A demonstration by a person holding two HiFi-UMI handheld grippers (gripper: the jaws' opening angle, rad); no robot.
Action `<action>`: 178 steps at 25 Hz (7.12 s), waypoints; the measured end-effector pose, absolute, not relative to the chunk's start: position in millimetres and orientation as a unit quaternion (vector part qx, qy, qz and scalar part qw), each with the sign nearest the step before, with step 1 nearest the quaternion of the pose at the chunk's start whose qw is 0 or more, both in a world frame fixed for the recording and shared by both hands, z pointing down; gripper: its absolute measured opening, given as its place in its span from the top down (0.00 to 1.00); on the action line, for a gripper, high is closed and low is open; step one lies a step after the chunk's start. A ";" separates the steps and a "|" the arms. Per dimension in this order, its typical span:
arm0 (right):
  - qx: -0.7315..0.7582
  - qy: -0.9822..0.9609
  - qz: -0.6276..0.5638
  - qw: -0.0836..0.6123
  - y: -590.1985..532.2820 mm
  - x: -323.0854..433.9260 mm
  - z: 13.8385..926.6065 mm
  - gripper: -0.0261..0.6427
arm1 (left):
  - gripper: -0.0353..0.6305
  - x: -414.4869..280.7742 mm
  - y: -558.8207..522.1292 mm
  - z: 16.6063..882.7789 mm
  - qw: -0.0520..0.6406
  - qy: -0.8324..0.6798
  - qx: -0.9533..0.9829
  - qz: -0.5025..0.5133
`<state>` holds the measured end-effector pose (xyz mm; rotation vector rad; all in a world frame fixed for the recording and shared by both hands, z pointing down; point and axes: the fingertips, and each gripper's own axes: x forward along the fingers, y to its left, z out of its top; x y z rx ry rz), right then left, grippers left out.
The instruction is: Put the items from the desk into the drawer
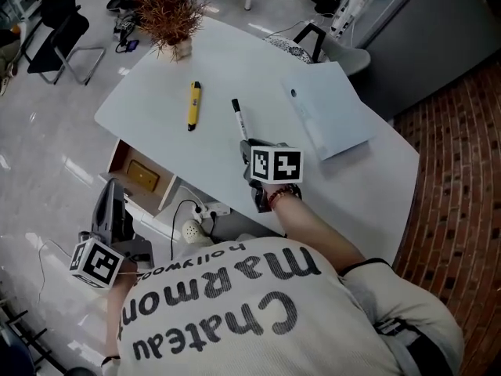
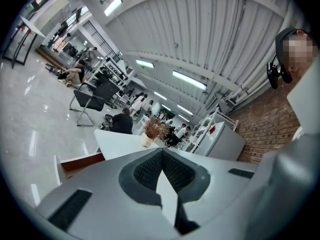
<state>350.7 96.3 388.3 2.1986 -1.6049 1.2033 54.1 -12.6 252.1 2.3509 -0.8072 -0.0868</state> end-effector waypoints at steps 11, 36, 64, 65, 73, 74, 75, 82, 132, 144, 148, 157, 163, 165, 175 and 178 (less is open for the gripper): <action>0.689 -0.602 0.389 0.105 163.1 311.2 392.4 0.86 | 0.95 12.4 107.0 277.2 0.327 -0.372 0.868 -0.031; 0.545 -0.709 0.393 0.213 60.3 108.6 439.9 0.86 | 0.95 -163.8 83.1 320.1 0.349 -0.511 0.783 -0.064; 0.481 -0.594 0.472 0.440 -107.0 13.2 660.7 0.86 | 0.95 -355.8 -95.3 415.0 0.391 -0.608 0.691 0.006; 0.475 -0.590 0.471 0.453 -104.6 13.3 668.1 0.86 | 0.95 -360.7 -92.6 417.6 0.393 -0.613 0.685 0.008; 0.439 -0.576 0.460 0.514 -94.6 15.3 714.3 0.86 | 0.95 -386.4 -78.5 432.2 0.399 -0.637 0.659 0.019; 0.434 -0.575 0.456 0.522 -94.5 16.1 719.4 0.86 | 0.95 -386.5 -76.9 434.7 0.401 -0.637 0.659 0.021; 0.429 -0.575 0.451 0.532 -94.7 16.4 724.3 0.86 | 0.94 -386.7 -74.8 437.7 0.404 -0.636 0.657 0.023; 0.405 -0.583 0.441 0.549 -103.3 3.5 747.0 0.85 | 0.95 -391.3 -63.4 453.5 0.420 -0.639 0.644 0.036; 0.639 -0.699 0.318 -0.044 113.4 278.2 275.6 0.85 | 0.95 41.7 76.5 232.7 0.282 -0.353 0.888 -0.081; 0.690 -0.629 0.357 -0.024 33.4 298.1 327.3 0.70 | 0.95 55.0 -36.2 263.3 0.294 -0.302 0.907 -0.022; 0.706 -0.599 0.376 -0.034 -6.4 300.2 346.8 0.66 | 0.95 52.2 -96.3 264.3 0.290 -0.287 0.913 -0.013; 0.743 -0.536 0.399 -0.025 -46.7 304.9 381.1 0.64 | 0.95 62.5 -179.9 272.2 0.294 -0.242 0.925 0.011; 0.762 -0.485 0.428 0.016 -60.3 294.3 417.8 0.63 | 0.95 56.8 -218.9 279.7 0.304 -0.217 0.928 0.023; 0.767 -0.476 0.429 0.032 -65.8 293.4 426.1 0.62 | 0.94 52.8 -228.6 286.2 0.308 -0.216 0.926 0.028; 0.792 -0.437 0.410 0.116 -87.0 311.0 449.6 0.59 | 0.95 25.4 -262.8 300.9 0.313 -0.235 0.919 0.039; 0.794 -0.427 0.415 0.124 -86.7 312.7 454.0 0.60 | 0.95 18.9 -267.7 301.7 0.314 -0.243 0.917 0.038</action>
